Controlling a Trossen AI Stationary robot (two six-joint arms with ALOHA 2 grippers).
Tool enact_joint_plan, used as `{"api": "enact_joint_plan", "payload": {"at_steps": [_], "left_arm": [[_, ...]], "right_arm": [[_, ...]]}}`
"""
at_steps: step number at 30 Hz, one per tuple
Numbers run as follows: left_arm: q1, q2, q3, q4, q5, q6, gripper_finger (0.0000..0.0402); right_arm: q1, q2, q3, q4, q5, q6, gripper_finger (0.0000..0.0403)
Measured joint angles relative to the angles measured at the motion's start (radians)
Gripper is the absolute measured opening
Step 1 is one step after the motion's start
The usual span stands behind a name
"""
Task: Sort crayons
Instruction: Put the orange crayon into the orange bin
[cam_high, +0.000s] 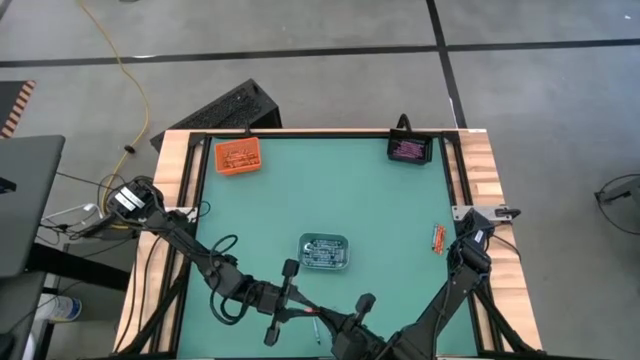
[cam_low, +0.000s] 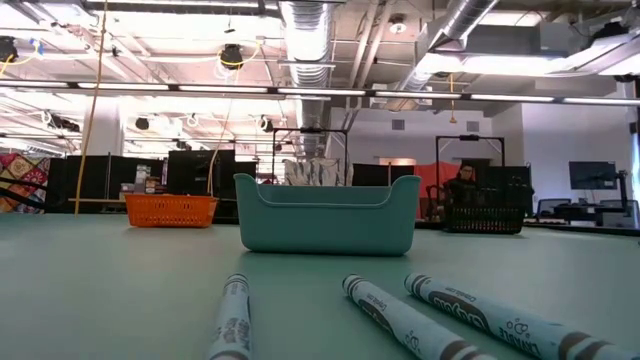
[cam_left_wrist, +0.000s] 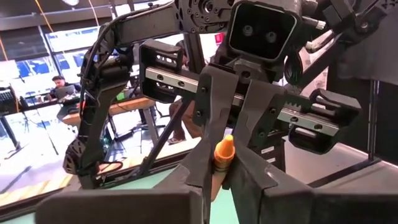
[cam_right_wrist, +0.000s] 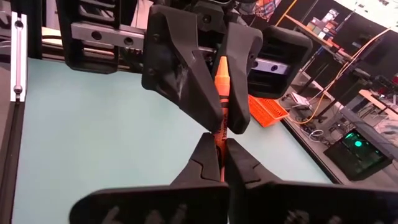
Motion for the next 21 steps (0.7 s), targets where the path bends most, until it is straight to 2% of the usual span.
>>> {"api": "enact_joint_plan", "payload": {"at_steps": [4,12,16,21], "left_arm": [[-0.005,0.0,0.0,0.003,0.0,0.033,0.001],[-0.005,0.0,0.0,0.008,0.016,0.075,0.0005],[-0.005,0.0,0.0,-0.004,0.019,0.099,0.0005],[-0.001,0.0,0.001,-0.06,0.0,0.126,0.0005]], "right_arm": [[0.0,0.0,0.0,0.005,0.0,0.001,0.0],[0.001,0.0,0.0,0.005,0.0,0.003,0.0013],[-0.005,0.0,0.0,0.0,-0.023,0.003,0.0043],[-0.017,0.0,0.0,-0.057,-0.035,0.041,0.0108]]}}
